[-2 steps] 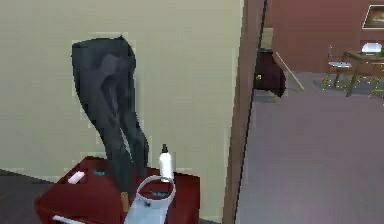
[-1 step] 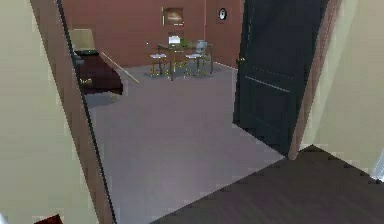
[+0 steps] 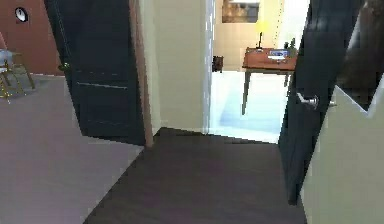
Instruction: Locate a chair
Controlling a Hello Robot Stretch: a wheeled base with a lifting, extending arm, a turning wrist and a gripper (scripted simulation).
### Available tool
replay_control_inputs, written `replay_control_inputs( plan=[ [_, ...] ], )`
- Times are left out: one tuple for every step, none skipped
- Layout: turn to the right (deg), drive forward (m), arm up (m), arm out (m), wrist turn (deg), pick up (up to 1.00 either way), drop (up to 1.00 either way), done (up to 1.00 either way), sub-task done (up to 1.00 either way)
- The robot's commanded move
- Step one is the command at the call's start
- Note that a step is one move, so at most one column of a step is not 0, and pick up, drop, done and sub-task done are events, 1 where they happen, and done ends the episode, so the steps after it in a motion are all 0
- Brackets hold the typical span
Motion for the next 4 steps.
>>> replay_control_inputs(
  plan=[
    [9.0, 0.0, 0.0, 0.0, 0.0, 0.0, 0.0, 0.0, 0.0],
    [0.0, 1.0, 0.0, 0.0, 0.0, 0.0, 0.0, 0.0, 0.0],
    [9.0, 0.0, 0.0, 0.0, 0.0, 0.0, 0.0, 0.0, 0.0],
    [0.0, 0.3, 0.0, 0.0, 0.0, 0.0, 0.0, 0.0, 0.0]
  ],
)
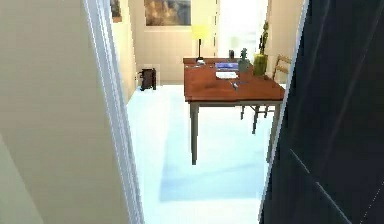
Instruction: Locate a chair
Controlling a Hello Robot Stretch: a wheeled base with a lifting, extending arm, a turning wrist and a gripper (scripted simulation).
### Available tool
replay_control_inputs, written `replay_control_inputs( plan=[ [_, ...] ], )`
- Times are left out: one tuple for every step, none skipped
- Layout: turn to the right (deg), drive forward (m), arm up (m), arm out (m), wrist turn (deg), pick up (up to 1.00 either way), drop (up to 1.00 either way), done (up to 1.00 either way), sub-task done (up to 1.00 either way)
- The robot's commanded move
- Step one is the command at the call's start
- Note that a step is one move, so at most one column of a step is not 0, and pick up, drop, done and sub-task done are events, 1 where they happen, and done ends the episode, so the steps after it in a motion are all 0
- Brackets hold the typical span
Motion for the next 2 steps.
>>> replay_control_inputs(
  plan=[
    [3.0, 0.0, 0.0, 0.0, 0.0, 0.0, 0.0, 0.0, 0.0],
    [0.0, 0.8, 0.0, 0.0, 0.0, 0.0, 0.0, 0.0, 0.0]
  ],
)
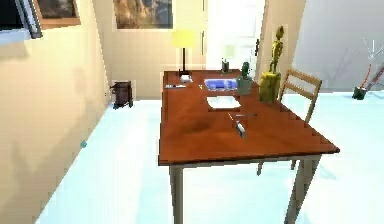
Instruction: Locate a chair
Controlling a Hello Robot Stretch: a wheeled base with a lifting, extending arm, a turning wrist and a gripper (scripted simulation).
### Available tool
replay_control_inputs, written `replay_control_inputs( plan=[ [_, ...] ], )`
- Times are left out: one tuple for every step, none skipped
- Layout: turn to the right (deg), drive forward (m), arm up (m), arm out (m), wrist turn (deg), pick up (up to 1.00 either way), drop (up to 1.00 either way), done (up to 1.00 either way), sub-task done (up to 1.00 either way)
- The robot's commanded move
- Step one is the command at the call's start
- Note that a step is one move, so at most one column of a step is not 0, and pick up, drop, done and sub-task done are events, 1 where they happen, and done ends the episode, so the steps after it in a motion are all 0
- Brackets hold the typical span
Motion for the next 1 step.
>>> replay_control_inputs(
  plan=[
    [27.0, 0.0, 0.0, 0.0, 0.0, 0.0, 0.0, 0.0, 0.0]
  ],
)
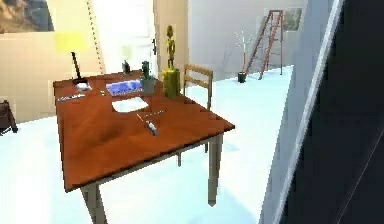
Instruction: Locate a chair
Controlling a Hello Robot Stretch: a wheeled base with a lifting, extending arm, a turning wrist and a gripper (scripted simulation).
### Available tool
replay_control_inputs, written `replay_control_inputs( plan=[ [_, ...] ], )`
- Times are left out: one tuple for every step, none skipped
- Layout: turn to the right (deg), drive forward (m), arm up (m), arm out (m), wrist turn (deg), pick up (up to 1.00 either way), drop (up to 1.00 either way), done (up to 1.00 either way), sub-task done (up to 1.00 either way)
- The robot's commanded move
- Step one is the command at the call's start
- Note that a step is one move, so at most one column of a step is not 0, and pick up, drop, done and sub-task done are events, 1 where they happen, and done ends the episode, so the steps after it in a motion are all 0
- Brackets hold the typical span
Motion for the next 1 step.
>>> replay_control_inputs(
  plan=[
    [0.0, 0.55, 0.0, 0.0, 0.0, 0.0, 0.0, 0.0, 0.0]
  ],
)
